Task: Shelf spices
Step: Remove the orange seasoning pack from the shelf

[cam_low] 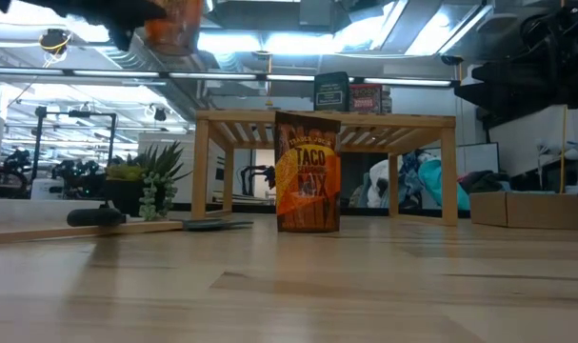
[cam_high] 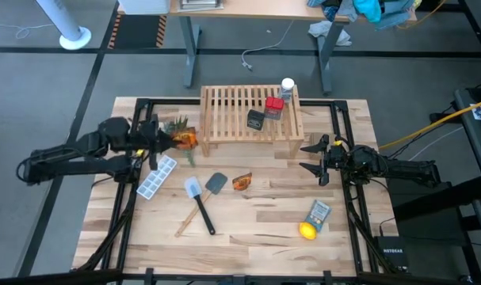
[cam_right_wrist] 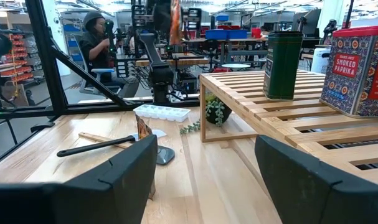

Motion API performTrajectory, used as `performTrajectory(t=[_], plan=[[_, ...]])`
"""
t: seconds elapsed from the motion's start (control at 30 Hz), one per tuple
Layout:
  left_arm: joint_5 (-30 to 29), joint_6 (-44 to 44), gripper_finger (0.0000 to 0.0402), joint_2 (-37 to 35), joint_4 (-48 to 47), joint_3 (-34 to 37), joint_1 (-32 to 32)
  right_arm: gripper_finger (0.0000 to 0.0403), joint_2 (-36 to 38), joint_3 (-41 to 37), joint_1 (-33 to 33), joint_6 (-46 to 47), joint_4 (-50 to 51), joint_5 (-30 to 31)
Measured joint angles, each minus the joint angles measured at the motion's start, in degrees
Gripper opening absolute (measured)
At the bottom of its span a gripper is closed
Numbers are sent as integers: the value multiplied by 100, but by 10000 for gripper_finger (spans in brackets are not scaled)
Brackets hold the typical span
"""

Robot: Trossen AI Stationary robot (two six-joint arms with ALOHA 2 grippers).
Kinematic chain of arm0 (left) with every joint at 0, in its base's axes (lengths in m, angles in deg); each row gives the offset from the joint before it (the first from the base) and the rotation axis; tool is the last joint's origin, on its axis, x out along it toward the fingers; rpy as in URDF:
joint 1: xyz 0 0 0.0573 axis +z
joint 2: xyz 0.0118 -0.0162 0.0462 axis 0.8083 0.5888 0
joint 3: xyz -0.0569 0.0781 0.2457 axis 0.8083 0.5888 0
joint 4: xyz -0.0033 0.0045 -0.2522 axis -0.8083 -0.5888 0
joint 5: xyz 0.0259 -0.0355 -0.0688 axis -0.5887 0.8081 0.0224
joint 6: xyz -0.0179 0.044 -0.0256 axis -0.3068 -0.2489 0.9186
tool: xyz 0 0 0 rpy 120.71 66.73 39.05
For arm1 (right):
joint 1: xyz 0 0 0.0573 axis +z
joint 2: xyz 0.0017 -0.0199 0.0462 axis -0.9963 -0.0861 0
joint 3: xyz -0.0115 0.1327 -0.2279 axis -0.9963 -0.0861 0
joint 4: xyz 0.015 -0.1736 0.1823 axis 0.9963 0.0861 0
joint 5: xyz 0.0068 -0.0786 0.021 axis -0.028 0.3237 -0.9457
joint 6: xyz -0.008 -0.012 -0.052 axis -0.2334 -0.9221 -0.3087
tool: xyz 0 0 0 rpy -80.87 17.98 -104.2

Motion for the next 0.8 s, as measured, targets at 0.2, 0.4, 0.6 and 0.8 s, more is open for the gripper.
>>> performTrajectory(t=[0.2, 0.4, 0.6, 0.8], plan=[[-950, 538, 5, -116, 38, 635, -1015, 277, 1, -1, 0, 2, 1, -2], [-1632, 678, 5, 307, 1390, 1464, -1838, 277, 0, 0, 0, 140, 0, -2], [-2075, 871, 5, 971, 2519, 1891, -2424, 277, 2, -2, 0, 144, 2, -1], [-2595, 1043, 5, 1911, 3282, 1977, -2807, 277, 1, 0, -1, 146, 2, -2]])
